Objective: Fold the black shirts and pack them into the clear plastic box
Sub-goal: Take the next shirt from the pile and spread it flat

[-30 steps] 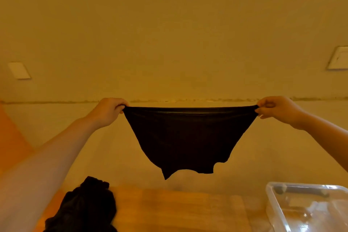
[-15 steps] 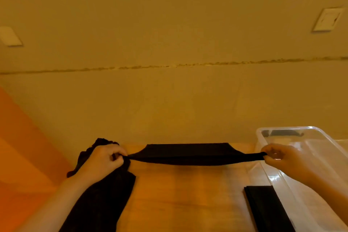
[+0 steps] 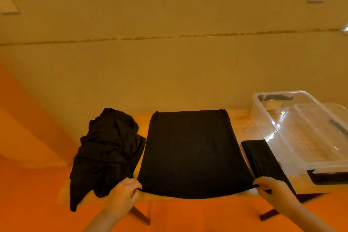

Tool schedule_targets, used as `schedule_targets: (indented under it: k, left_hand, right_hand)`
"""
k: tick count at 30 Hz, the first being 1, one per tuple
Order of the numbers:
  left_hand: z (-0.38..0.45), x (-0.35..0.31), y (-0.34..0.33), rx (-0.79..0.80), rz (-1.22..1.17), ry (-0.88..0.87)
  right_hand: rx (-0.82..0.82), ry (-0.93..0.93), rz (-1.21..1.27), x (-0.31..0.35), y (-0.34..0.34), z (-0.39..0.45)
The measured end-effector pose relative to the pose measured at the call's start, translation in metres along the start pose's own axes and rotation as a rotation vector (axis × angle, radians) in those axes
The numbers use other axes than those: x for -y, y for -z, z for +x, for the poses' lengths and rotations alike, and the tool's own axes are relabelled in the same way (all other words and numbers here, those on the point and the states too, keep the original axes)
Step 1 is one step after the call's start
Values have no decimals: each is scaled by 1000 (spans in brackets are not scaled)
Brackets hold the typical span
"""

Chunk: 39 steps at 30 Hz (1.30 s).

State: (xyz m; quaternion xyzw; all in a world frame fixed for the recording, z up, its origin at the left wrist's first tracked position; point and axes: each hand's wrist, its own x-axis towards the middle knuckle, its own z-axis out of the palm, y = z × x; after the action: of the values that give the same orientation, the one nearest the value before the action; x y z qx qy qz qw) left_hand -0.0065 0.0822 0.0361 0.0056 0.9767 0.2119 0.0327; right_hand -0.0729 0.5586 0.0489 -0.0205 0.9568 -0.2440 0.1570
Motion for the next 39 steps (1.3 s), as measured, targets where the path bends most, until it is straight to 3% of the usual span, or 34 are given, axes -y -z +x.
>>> schedule_targets:
  k: [9,16,22,31,39]
  left_hand:
    - [-28,0,-31,13,17,38]
    - [-19,-6,-35,24,50,33]
    - [22,-20,-43,-73,49,-38]
    - [96,-64,-46,38,117,27]
    - [186,-59,-47,58,162,109]
  right_hand:
    - [75,-74,-58,-22,-31,-4]
    - [94,33,-126,-5,-25,-3]
    - [0,165,-111,22,-27,31]
    - [-1,239,-127,64,-37,103]
    - [-83,276,-177,75,-38,192]
